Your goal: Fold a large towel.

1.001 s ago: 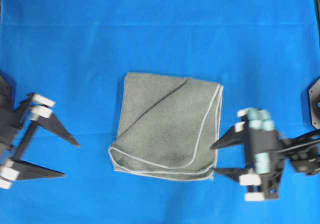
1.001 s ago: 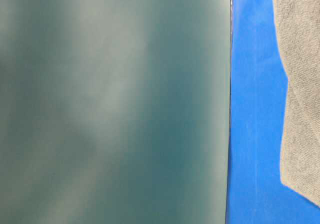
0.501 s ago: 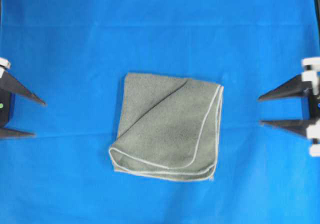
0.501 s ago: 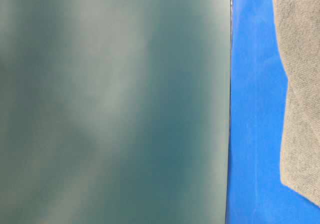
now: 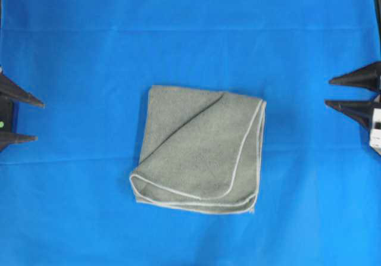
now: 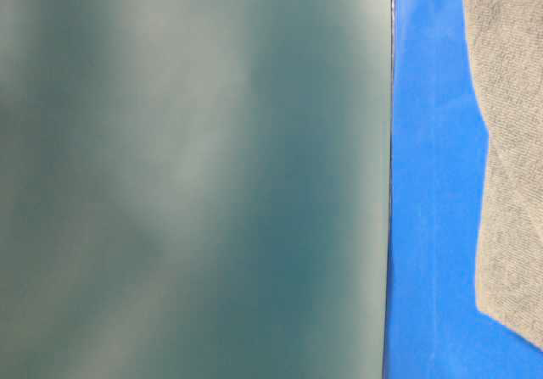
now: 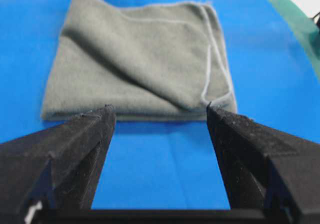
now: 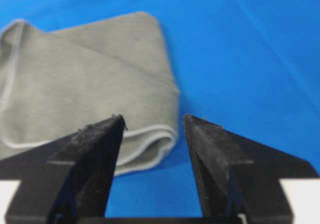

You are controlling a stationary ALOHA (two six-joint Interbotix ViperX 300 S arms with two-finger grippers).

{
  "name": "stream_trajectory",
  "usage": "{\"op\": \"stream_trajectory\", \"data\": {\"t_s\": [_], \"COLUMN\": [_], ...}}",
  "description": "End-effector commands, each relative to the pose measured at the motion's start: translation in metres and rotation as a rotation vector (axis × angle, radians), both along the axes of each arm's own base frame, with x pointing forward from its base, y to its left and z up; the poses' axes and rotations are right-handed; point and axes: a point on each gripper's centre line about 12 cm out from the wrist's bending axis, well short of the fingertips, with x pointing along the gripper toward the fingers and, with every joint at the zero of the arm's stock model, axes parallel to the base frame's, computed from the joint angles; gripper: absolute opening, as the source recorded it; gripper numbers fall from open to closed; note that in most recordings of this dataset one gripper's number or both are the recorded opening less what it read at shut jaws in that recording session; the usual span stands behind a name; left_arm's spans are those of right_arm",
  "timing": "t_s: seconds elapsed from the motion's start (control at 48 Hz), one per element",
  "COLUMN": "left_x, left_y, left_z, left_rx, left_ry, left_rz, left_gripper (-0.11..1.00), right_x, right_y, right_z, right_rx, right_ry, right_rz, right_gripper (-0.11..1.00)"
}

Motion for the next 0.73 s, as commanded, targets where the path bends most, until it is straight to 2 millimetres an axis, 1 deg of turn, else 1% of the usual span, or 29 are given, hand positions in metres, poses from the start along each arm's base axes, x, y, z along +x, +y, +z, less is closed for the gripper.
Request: {"op": "stream_trajectory", "data": {"t_s": [0.0,0.146,0.709], "left_x": [0.0018,0.0020,0.0021], "left_y": [0.0011,0.0022,0.0023], "left_z": [0.0030,0.0032,0.0028], "left_rx": [-0.002,-0.001,-0.002], "left_ry": [-0.004,-0.006,-0.003], "left_rz": [0.010,0.018,0.019], "left_gripper": [0.71,0.71,0.71], "right_x": [0.0035,0.0039,0.0054], "right_y": [0.0010,0.0012,0.0029], "right_z": [-0.0017,-0.0049,-0.0011], "right_rx": [-0.008,0.007,0.016], "right_ry": [0.015,0.022,0.013], "right_rz": [-0.011,-0.021,-0.013], "right_gripper": [0.57,0.56,0.54]}}
